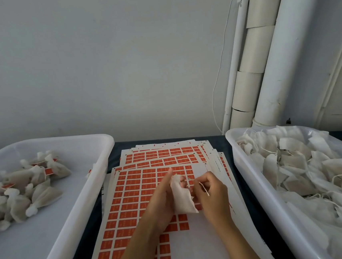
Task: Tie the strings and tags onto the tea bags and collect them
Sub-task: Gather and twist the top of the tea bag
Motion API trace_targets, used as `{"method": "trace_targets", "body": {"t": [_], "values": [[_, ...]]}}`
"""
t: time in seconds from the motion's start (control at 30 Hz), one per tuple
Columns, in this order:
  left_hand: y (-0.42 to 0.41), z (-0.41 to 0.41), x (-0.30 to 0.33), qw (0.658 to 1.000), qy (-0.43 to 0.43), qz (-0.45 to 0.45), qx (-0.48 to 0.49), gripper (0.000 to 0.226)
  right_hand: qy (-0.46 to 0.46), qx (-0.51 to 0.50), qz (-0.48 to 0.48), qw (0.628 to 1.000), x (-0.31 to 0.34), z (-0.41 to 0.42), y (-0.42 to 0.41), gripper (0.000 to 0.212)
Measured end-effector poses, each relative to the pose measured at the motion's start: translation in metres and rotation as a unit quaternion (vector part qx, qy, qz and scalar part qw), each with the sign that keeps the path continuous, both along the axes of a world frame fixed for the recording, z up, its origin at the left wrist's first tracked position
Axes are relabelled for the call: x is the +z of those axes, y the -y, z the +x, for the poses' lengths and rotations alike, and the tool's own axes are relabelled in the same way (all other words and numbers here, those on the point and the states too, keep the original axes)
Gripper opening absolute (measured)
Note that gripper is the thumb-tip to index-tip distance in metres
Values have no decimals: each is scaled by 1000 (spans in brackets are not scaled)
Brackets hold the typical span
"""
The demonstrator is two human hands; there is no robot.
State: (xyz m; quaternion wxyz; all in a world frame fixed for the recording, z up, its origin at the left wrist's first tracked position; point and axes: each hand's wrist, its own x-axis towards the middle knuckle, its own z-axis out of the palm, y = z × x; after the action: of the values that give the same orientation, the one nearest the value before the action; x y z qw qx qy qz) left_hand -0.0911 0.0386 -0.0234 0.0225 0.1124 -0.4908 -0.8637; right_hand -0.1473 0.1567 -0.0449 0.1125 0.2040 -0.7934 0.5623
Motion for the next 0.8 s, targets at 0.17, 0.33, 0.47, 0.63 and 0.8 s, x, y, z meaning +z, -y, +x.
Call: {"method": "trace_targets", "body": {"t": [0.17,0.33,0.47,0.63,0.8], "values": [[5,5,3,992,-39,116,-9,45,-23,1,17,1000,3,1,-1,18],[-2,1,-1,999,-25,-33,29,35,-37,46,61,996,4,2,-5,12],[-4,1,-4,995,-24,-71,64,18,-44,52,55,996,6,3,-7,9],[-11,1,-11,970,-42,-223,93,18,-49,40,56,996,6,4,-9,9],[-13,-1,-11,924,-92,-327,175,12,-77,34,44,995,8,6,-9,10]]}}
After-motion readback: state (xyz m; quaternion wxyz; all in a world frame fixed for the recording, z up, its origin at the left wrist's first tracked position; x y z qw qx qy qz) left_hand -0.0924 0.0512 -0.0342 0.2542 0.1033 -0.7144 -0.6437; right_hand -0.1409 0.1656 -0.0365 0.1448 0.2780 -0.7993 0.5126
